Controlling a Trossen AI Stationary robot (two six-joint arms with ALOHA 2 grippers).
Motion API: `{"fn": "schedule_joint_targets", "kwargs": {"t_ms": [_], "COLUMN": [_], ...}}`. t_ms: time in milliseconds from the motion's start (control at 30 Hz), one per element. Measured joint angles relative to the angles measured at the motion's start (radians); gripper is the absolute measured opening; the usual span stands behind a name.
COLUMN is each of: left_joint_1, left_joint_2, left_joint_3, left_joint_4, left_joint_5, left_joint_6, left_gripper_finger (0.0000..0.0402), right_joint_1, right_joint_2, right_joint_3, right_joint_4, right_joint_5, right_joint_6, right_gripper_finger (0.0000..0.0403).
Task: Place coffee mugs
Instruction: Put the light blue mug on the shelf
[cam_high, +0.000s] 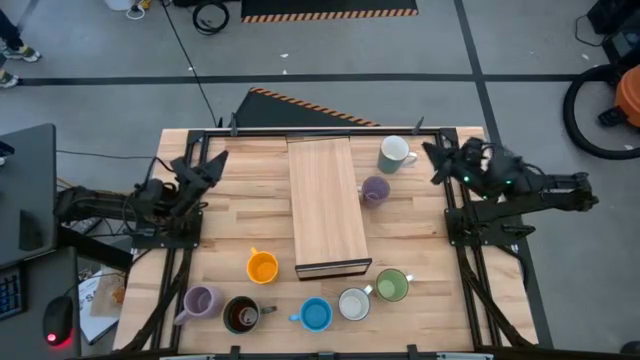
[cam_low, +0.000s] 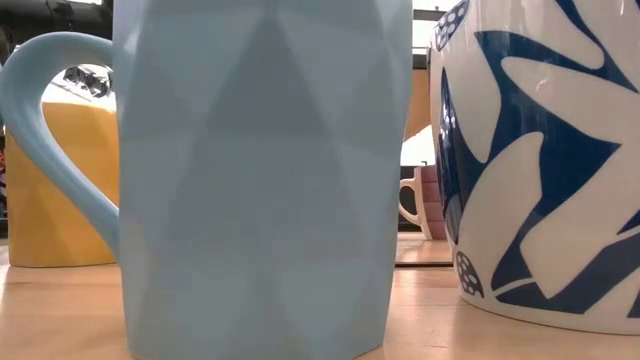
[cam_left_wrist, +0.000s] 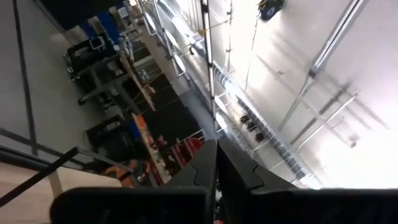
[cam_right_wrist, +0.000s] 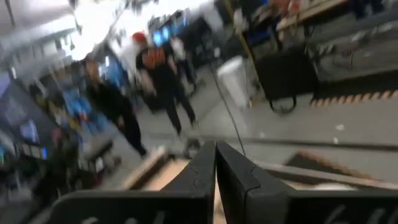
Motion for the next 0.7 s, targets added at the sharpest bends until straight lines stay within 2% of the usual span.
{"fn": "schedule_joint_targets", "kwargs": {"t_ms": [267, 533, 633, 700], "left_joint_1": [0.000, 0.000, 0.000, 0.000], "left_joint_2": [0.103, 0.221, 0.254, 0.273], "left_joint_3": [0.208, 0.409, 0.493, 0.554], "left_joint_4": [-0.312, -0.627, -0.755, -0.872], "left_joint_5": [0.012, 0.034, 0.125, 0.247], "left_joint_6": [0.011, -0.034, -0.035, -0.037], "left_gripper_finger": [0.0020, 0.0021, 0.0021, 0.0021], "right_joint_1": [-0.104, -0.282, -0.323, -0.341], "right_joint_2": [0.195, 0.376, 0.427, 0.452], "right_joint_3": [0.125, 0.250, 0.283, 0.305], "right_joint_4": [-0.236, -0.320, -0.319, -0.314], "right_joint_5": [-0.147, -0.472, -0.538, -0.561], "right_joint_6": [0.013, -0.024, -0.074, -0.105], "right_gripper_finger": [0.0019, 0.0019, 0.0019, 0.0019]}}
